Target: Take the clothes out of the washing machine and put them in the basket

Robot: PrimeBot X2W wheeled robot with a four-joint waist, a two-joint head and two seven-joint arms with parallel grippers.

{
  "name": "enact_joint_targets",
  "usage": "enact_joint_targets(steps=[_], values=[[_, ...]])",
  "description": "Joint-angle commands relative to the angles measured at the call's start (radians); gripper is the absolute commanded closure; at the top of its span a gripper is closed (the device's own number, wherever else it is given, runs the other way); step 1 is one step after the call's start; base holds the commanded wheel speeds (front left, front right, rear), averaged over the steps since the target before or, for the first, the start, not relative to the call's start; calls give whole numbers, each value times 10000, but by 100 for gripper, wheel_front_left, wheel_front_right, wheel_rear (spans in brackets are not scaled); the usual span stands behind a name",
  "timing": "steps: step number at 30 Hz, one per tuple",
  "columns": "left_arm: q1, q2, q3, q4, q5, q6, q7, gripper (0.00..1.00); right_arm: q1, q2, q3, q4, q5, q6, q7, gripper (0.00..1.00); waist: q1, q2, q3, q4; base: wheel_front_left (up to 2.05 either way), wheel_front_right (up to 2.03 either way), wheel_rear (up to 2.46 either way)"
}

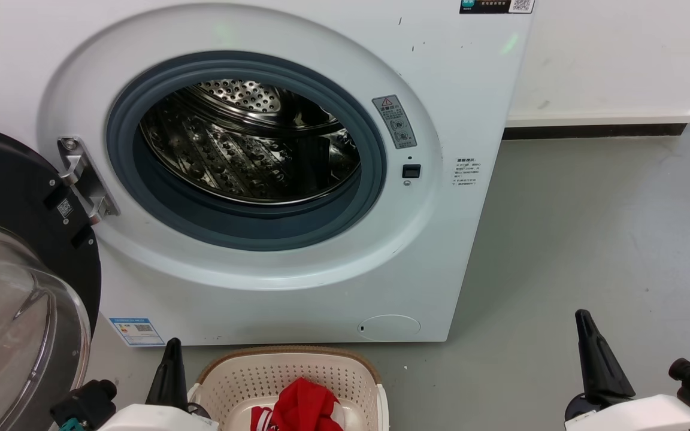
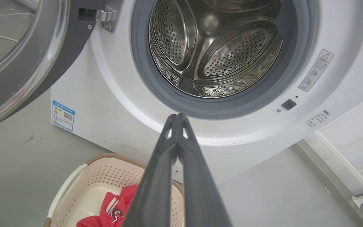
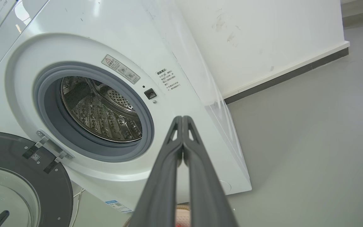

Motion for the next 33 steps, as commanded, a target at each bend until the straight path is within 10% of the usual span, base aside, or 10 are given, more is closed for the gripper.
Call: enact_joint_targets(steps=[1,33], values=[[-321,2,90,-77,-455,-79,93,100,-322,-91,-51,-33,505,-2,96,100,-1,0,6,4,0,0,0],[-1045,-1,481,373,-4734,-558,1129,100,-1125,-170,-390,747,5060,-3,1055,100,-1,0,109,67,0,0,0]])
